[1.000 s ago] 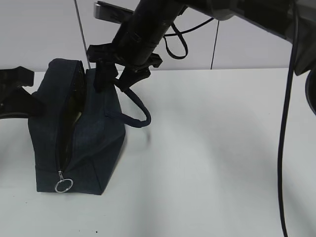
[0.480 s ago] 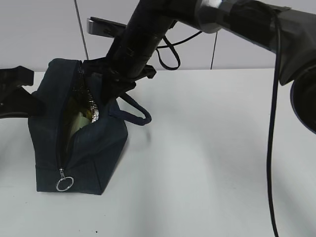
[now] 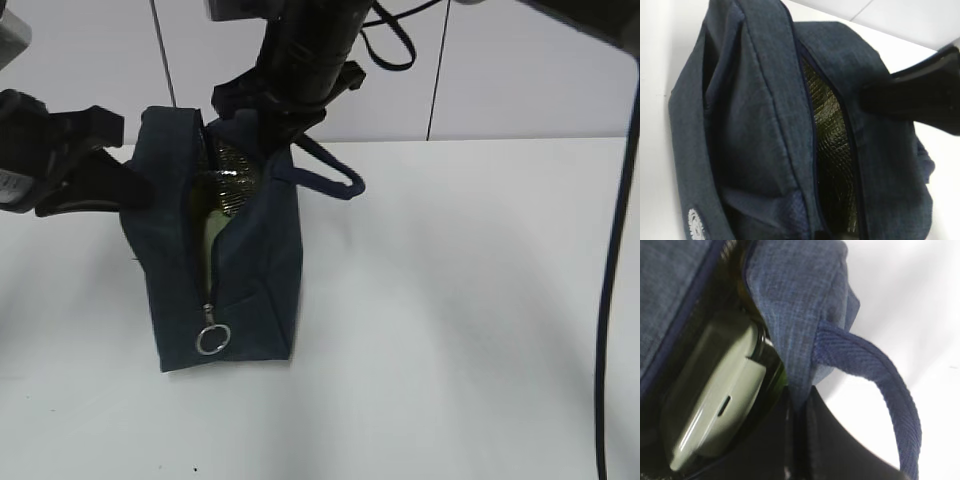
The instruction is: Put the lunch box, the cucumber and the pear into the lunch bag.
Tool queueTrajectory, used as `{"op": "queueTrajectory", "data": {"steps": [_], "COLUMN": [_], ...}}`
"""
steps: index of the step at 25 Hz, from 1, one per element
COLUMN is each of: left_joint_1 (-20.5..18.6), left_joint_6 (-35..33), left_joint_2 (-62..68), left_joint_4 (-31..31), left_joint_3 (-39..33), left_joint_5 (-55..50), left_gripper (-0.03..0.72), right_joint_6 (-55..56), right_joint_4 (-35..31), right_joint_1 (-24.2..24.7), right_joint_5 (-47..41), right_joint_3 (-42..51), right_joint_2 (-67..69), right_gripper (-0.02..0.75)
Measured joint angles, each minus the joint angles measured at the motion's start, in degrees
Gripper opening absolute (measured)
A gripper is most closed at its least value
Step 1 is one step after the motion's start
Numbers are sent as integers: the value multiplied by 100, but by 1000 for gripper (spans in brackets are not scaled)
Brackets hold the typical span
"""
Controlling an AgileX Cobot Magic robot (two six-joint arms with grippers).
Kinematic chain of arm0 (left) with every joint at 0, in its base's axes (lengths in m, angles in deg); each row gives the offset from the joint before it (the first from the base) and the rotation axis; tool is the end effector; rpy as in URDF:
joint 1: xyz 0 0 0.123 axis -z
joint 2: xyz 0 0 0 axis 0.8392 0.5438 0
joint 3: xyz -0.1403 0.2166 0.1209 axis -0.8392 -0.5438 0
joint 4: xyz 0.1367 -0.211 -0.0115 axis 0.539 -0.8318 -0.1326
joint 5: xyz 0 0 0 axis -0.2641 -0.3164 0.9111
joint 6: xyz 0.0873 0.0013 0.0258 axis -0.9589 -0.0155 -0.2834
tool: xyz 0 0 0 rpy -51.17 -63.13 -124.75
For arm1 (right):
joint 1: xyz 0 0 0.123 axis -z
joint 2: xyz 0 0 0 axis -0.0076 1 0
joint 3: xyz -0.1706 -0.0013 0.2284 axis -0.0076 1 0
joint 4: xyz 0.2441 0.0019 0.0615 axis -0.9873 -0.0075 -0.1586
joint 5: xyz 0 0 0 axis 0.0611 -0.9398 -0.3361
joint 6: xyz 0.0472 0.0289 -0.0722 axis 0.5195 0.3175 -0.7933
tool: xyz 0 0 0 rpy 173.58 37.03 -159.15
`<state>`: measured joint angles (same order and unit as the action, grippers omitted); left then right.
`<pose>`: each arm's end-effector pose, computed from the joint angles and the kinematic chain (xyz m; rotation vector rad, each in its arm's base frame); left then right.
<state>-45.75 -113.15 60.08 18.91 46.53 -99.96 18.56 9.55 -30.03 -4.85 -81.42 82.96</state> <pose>0.2579 -0.0938 0.2760 0.1490 2.4373 -0.7761 0.4149 0.2622 0.2946 -0.8401 2.5849 0.3744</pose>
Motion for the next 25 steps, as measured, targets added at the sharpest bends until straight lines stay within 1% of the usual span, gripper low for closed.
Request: {"op": "queueTrajectory", "data": {"steps": [4, 8, 11, 15, 21, 23, 24, 25], "left_joint_1": [317, 573, 816, 1104, 1134, 1134, 1134, 1134], "left_joint_6": [-14, -18, -18, -24, -24, -24, -24, -24], "left_joint_2": [356, 663, 889, 1141, 1249, 1260, 1262, 1267], "left_joint_4": [-133, -246, -330, -423, -490, -528, -533, -538], "left_joint_3": [375, 677, 747, 757, 789, 789, 789, 789], "left_joint_5": [18, 66, 54, 41, 268, 295, 295, 295], "left_gripper": [-15, -15, -15, -15, -15, -15, -15, -15], "right_joint_6": [58, 71, 82, -26, -425, -508, -556, -600], "right_joint_4": [439, 575, 685, 781, 761, 705, 632, 543], "right_joint_1": [120, 344, 489, 515, 515, 515, 515, 515], "right_joint_5": [-25, -14, -14, 20, 43, 43, 43, 45], "right_joint_3": [422, 1235, 1736, 1875, 1889, 1889, 1889, 1889], "right_joint_2": [-464, -938, -1099, -1088, -1015, -964, -949, -939], "right_gripper": [7, 6, 6, 6, 10, 48, 82, 141]}}
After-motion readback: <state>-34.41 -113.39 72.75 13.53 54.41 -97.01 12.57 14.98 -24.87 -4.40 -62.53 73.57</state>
